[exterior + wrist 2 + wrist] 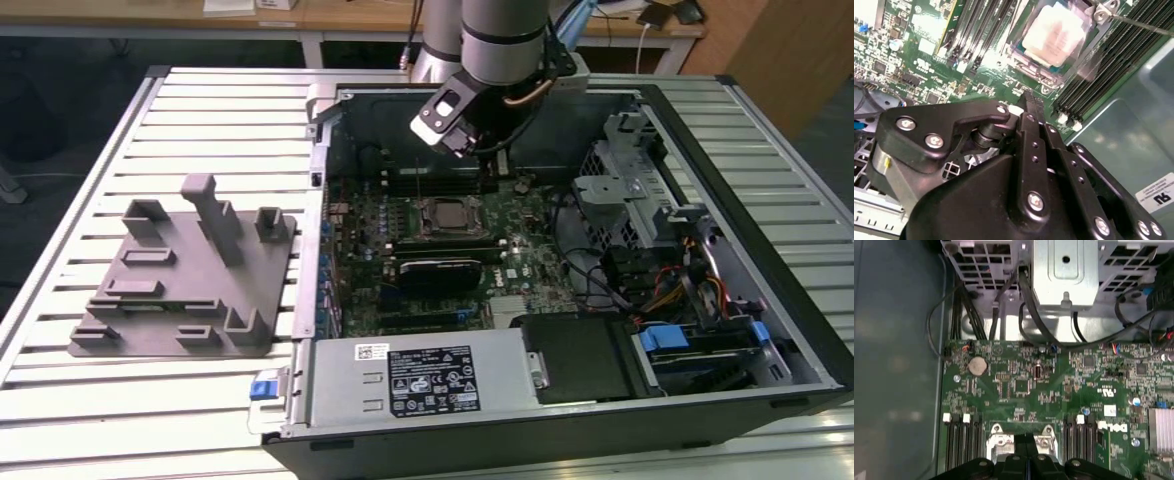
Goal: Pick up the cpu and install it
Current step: 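Close the cpu cover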
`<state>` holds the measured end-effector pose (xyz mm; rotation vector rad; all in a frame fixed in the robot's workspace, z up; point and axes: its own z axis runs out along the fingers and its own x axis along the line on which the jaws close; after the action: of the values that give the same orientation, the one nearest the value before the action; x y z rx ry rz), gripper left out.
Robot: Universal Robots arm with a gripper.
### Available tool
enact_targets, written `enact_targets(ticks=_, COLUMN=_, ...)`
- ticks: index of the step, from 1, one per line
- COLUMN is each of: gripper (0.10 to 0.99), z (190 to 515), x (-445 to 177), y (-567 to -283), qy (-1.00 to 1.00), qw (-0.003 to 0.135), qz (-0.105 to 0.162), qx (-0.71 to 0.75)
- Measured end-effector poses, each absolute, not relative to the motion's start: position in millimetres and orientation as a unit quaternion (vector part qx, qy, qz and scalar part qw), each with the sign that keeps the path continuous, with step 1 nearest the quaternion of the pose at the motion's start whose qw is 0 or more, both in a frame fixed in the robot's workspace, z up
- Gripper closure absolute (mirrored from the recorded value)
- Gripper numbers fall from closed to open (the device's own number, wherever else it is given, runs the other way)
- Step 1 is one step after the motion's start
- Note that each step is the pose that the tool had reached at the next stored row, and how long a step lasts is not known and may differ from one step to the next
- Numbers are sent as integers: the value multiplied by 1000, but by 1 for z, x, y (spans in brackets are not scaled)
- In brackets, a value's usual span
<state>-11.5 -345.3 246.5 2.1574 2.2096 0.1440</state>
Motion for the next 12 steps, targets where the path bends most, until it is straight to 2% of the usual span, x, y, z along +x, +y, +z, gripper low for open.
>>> enact_targets(ticks=4, gripper=980, z=246, x=-12, y=-345, qy=715, qw=24, qz=46, qx=698)
enact_targets(ticks=8, gripper=980, z=246, x=-10, y=-345, qy=715, qw=3, qz=25, qx=699)
enact_targets(ticks=12, gripper=980, z=245, x=-10, y=-345, qy=715, qw=3, qz=25, qx=699)
